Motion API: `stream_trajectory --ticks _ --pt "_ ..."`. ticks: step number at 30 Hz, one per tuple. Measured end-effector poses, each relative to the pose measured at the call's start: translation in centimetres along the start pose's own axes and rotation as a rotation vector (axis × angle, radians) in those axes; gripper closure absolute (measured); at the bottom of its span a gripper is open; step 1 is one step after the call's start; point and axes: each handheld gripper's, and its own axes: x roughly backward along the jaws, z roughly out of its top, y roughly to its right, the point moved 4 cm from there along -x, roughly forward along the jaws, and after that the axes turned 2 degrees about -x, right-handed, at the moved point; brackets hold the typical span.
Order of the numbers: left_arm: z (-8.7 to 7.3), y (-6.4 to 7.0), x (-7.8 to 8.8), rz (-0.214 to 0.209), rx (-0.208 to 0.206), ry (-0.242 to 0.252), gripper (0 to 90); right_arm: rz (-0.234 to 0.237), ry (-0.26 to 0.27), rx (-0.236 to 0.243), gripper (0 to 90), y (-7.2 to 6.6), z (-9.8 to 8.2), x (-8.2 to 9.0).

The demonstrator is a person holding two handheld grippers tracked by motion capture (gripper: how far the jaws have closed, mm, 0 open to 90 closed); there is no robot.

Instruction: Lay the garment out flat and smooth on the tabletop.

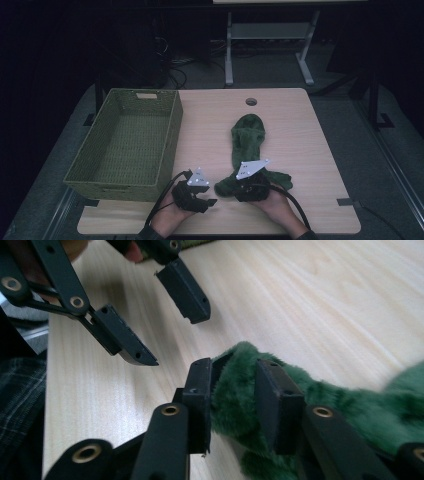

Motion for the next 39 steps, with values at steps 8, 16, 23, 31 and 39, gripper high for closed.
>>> stream_trajectory --ticks 8,16,23,31,39 --pt "0.0 0.0 0.0 -0.002 0.003 -0.001 47.2 -0.025 -0.038 0.040 87.6 -0.1 -0.2 -1.1" --pt "0.0 -0.1 0.0 -0.002 0.001 0.001 47.3 -0.027 0.049 0.016 88.7 0.5 1.2 1.4" --pt "0.0 0.0 -0.1 -0.003 -0.006 -0.003 47.2 -0.059 0.102 -0.006 88.7 3.0 2.6 3.0" --pt "0.0 0.0 -0.2 -0.011 -0.006 -0.007 47.3 -0.158 0.104 -0.047 88.8 7.1 2.8 3.7" --pt "-0.1 0.1 -0.3 -0.014 -0.008 -0.017 47.3 -0.261 0.082 -0.077 81.4 9.5 1.7 4.1"
